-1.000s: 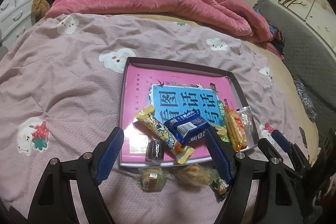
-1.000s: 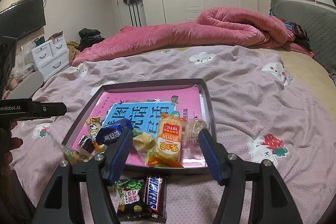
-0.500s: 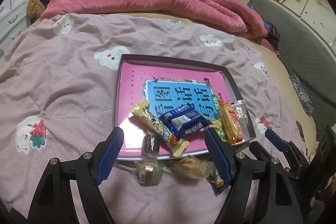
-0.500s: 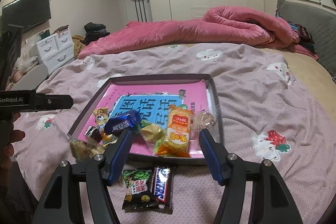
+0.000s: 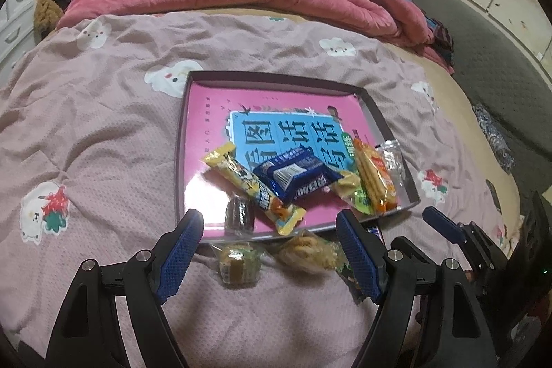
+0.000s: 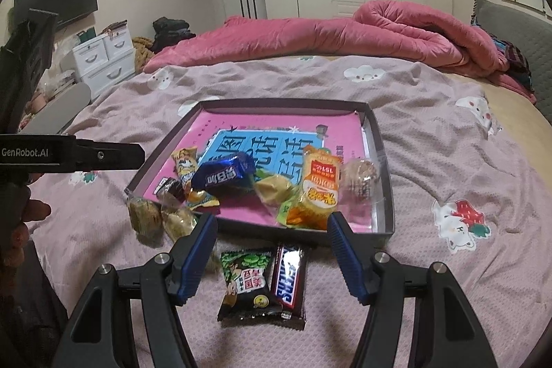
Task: Organize snacks
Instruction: 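Move both open tools back from the tray toward the remaining snacks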
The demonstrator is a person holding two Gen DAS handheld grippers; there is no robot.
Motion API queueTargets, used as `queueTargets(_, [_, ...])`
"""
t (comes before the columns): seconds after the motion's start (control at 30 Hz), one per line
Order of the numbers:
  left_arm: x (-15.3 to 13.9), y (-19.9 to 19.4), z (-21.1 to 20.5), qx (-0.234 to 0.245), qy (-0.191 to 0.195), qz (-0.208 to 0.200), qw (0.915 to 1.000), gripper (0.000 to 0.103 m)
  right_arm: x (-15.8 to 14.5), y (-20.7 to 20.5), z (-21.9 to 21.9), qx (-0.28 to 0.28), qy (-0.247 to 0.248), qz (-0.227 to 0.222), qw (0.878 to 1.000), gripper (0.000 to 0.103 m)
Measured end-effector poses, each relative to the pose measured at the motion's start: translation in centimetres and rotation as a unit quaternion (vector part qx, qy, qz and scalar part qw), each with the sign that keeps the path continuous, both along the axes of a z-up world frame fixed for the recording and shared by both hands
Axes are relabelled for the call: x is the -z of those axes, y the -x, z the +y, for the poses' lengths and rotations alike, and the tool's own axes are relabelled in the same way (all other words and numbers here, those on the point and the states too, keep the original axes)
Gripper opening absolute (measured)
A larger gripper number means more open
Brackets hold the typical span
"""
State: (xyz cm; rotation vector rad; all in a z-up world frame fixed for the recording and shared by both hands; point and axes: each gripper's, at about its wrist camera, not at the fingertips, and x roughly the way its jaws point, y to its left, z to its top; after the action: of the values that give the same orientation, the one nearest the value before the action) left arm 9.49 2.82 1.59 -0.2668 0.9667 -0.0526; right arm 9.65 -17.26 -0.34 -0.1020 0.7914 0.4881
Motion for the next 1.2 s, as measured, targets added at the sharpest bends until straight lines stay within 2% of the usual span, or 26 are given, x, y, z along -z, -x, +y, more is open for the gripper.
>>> queueTargets(0.47, [1.9,0.7,0.8,-0.004,0.0,0.031,0.9995,0.08,1.5,0.9,1.9,-0.05,0.01,0.026,0.998,0.066])
queueTargets(1.2, [5.6,1.0,1.3,0.0,-0.008,0.081,0.9967,0.08,3.5,0.7,4.3,-0.096,0.023,0.046,0.994,0.066])
